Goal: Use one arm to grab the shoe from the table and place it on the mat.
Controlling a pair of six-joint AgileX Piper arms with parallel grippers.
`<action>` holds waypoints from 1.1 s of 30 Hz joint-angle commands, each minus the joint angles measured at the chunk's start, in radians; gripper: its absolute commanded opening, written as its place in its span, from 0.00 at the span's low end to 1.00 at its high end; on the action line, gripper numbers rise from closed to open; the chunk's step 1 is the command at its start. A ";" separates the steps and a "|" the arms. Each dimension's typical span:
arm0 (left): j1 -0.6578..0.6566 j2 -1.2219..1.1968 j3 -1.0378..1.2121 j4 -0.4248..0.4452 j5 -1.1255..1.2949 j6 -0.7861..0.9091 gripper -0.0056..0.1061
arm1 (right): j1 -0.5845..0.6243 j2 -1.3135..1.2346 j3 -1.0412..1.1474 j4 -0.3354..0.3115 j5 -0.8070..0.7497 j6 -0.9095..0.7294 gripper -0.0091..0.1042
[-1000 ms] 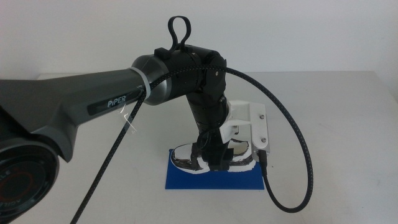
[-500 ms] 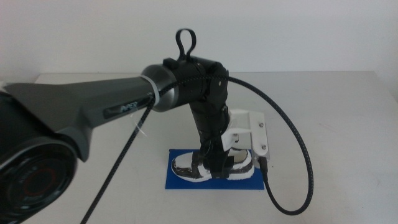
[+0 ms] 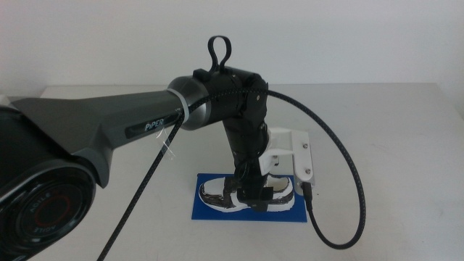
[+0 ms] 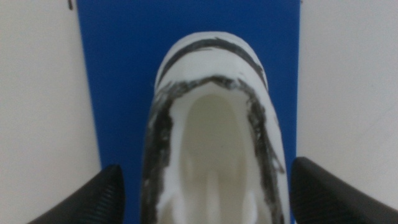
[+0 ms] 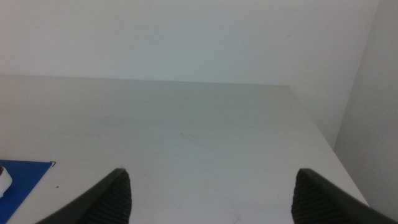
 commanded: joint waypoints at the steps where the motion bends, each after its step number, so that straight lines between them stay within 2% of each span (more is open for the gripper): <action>1: 0.000 -0.063 -0.049 -0.007 0.024 -0.002 0.89 | -0.005 -0.021 -0.010 -0.008 -0.079 -0.013 0.67; 15: 0.005 -0.063 -0.241 0.036 0.327 -0.034 0.89 | -0.005 -0.021 -0.010 -0.008 -0.079 -0.013 0.67; 23: 0.040 -0.151 -0.292 0.018 0.323 -0.087 0.89 | -0.005 -0.021 -0.010 -0.008 -0.079 -0.013 0.67; 33: 0.174 -0.332 -0.292 0.021 0.323 -0.288 0.89 | -0.005 -0.021 -0.010 -0.008 -0.079 -0.013 0.67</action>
